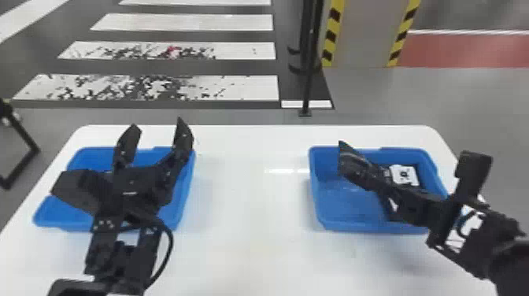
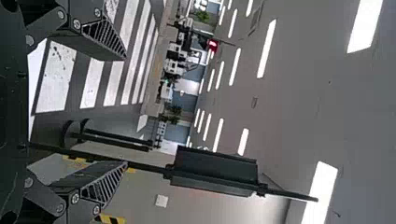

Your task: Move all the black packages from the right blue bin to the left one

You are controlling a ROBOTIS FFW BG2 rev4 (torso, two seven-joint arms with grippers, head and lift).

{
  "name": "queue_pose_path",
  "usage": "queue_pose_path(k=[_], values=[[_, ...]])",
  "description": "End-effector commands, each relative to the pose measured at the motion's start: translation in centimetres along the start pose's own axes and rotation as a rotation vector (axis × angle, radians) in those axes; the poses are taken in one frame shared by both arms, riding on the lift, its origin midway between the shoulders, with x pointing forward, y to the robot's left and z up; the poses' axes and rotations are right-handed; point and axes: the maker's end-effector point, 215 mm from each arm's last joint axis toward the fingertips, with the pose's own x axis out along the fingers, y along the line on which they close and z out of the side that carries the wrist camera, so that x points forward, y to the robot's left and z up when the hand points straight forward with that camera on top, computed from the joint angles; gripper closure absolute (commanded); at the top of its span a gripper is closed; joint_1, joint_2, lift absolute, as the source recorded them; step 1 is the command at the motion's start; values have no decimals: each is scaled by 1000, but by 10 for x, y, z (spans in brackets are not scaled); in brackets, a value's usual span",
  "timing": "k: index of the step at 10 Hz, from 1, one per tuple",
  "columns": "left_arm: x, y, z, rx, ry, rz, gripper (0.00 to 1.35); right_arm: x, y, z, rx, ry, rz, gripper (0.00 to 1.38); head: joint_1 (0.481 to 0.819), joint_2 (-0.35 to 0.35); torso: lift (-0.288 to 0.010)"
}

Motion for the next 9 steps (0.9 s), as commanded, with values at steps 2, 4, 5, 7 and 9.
queue_pose_path(k=[2,4,5,7,9], values=[[11,-48,7,-72,41,-112,269,19,78,60,-43,-116,185,1164,695,-10,-140],[15,-74,-2,-92,136,-189,346,32,151,65,-36,-125,355,1164,667,10,-140],[17,-83,-12,-83,188,-223,447,34,189,56,-17,-113,437,1164,652,35,-140],[14,-92,-25,-87,242,-257,476,41,226,43,-19,-82,509,1164,651,70,-140],[11,-101,-22,-116,244,-281,476,47,234,33,-22,-60,524,1162,662,104,-140]])
